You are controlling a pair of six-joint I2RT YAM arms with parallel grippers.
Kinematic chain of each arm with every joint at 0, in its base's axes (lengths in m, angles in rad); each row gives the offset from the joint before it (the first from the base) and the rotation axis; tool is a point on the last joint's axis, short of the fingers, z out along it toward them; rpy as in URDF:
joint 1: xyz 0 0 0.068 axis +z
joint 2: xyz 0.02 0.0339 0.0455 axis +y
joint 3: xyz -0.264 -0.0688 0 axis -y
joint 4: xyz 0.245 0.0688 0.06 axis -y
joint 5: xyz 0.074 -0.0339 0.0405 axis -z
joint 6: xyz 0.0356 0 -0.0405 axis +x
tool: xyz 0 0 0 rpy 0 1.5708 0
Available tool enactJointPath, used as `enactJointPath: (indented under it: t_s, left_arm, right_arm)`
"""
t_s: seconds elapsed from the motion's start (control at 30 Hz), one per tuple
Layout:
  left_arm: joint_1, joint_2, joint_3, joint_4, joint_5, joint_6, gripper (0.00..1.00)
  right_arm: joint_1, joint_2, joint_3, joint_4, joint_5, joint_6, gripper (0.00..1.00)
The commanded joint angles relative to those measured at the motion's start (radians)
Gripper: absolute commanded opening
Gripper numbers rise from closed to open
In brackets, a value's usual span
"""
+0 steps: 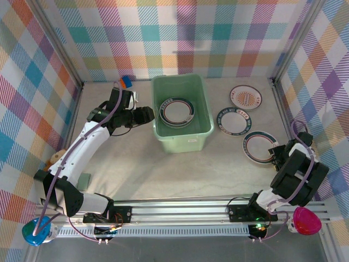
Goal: Place the plates into the plastic bin on the countertop
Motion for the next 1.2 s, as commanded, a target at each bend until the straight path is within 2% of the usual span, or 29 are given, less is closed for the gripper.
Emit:
enactJointPath:
  t_s: [0.0,0.13,0.4,0.57,0.97,1.17]
  left_arm:
    - [-0.009,-0.009,0.002,-0.005,-0.011,-0.017,0.59]
    - [-0.009,-0.017,-0.006,-0.003,-0.013,-0.016,0.59]
    - [-0.009,-0.036,-0.030,0.011,-0.009,-0.017,0.59]
    - [-0.009,-0.046,-0.040,0.013,-0.008,-0.012,0.59]
    - [-0.009,-0.067,-0.052,0.022,-0.004,-0.011,0.59]
    - [-0.009,-0.085,-0.060,0.031,-0.001,-0.012,0.59]
  right_arm:
    - [0.017,0.066,-0.003,0.125,-0.107,-0.007,0.52]
    - [0.018,0.066,-0.001,0.118,-0.099,-0.009,0.45]
    - [0.018,0.026,-0.005,0.096,-0.071,-0.009,0.39]
    - [0.017,0.006,-0.013,0.089,-0.071,-0.004,0.30]
    - [0.017,-0.072,-0.026,0.059,-0.062,0.009,0.25]
    - [0.019,-0.158,-0.013,0.014,-0.069,0.032,0.17]
